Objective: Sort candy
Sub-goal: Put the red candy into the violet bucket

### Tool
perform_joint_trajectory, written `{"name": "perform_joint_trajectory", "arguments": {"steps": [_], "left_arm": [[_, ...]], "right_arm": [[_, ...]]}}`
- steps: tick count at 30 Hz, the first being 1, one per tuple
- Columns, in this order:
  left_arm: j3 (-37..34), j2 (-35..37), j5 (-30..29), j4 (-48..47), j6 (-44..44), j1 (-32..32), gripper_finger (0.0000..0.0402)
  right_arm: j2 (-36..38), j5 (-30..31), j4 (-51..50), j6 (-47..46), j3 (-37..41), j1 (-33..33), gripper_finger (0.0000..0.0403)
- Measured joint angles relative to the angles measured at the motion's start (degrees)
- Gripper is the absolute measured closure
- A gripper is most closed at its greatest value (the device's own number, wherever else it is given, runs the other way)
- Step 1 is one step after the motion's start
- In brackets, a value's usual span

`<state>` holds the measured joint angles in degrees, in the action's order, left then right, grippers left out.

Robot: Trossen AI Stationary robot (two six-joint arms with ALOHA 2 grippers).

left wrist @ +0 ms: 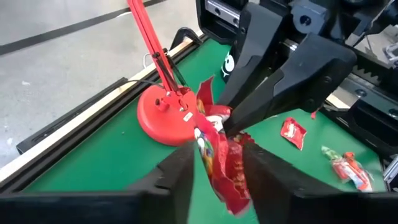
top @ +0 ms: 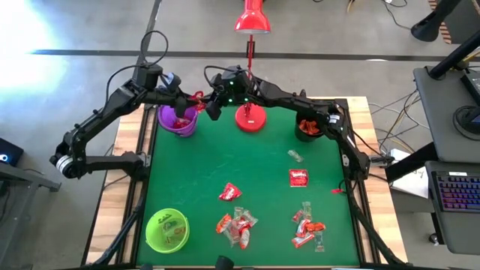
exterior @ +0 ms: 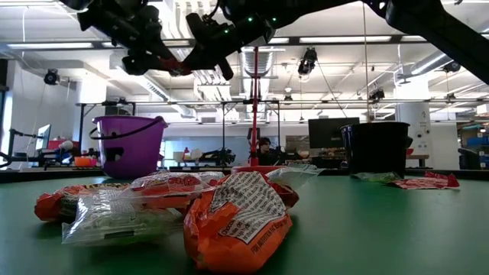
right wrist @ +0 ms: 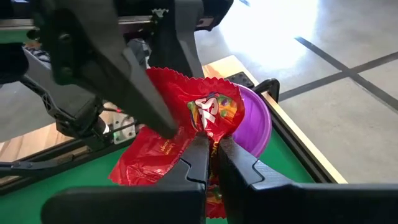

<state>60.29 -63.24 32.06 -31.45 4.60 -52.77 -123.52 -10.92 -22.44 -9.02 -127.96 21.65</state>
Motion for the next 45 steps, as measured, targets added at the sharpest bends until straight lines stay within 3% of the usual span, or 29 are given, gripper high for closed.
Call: {"name": "perform_joint_trajectory", "arguments": {"steps": [6,16,21,26,33,41,45], "left_arm": [[0.0,0.09,-0.1,-0.05,-1.11,0.0,0.0389],[0.0,0.15,-0.07,-0.2,-2.35,0.0,0.0398],[0.0,0.71,-0.34,-4.99,-5.42,-0.63,0.04],[0.0,2.06,-8.05,-15.56,-12.02,-2.19,0.0401],[0.0,2.62,-17.58,-25.58,-18.46,-3.56,0.0401],[0.0,2.6,-30.64,-27.28,-21.67,-3.61,0.0401],[0.0,2.53,-31.53,-27.31,-23.65,-3.58,0.0387]], "right_arm": [[0.09,-0.02,0.07,-2.08,0.0,0.0,0.0386],[0.17,-1.12,0.24,-4.22,0.0,0.13,0.0309],[0.31,-1.11,-1.15,-4.0,0.0,0.13,0.0264],[0.69,-1.08,-8.7,-3.91,0.0,0.14,0.0243],[0.76,-1.09,-23.1,-3.99,0.0,0.02,0.0248],[0.76,-1.09,-34.6,-4.04,0.0,-0.15,0.0259],[0.79,-1.07,-37.12,-4.07,0.0,-0.6,0.0257]]}}
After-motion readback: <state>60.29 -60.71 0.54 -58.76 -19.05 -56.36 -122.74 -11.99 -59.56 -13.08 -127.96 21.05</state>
